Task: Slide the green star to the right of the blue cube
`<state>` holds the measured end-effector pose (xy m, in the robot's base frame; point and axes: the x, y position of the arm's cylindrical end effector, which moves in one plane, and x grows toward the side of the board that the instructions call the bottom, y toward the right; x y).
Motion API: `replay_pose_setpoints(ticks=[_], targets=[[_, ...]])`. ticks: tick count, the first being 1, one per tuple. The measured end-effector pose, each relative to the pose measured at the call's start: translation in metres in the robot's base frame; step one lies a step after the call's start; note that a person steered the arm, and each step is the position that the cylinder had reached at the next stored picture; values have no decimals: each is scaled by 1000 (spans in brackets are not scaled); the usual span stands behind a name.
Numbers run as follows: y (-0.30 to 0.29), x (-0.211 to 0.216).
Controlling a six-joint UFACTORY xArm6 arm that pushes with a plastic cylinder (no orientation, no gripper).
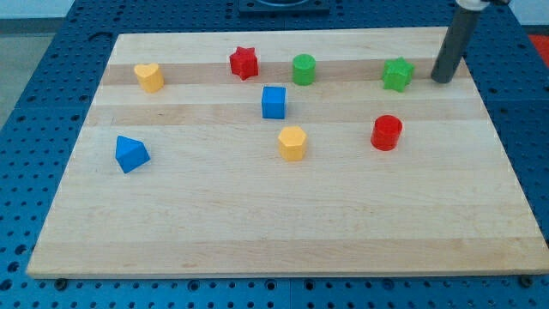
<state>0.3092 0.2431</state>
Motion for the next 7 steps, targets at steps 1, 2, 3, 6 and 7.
replay_pose_setpoints(ticks=[1,2,3,6,7], targets=[[-58,13],[-130,66],[-159,85],[-27,0],[-75,4]])
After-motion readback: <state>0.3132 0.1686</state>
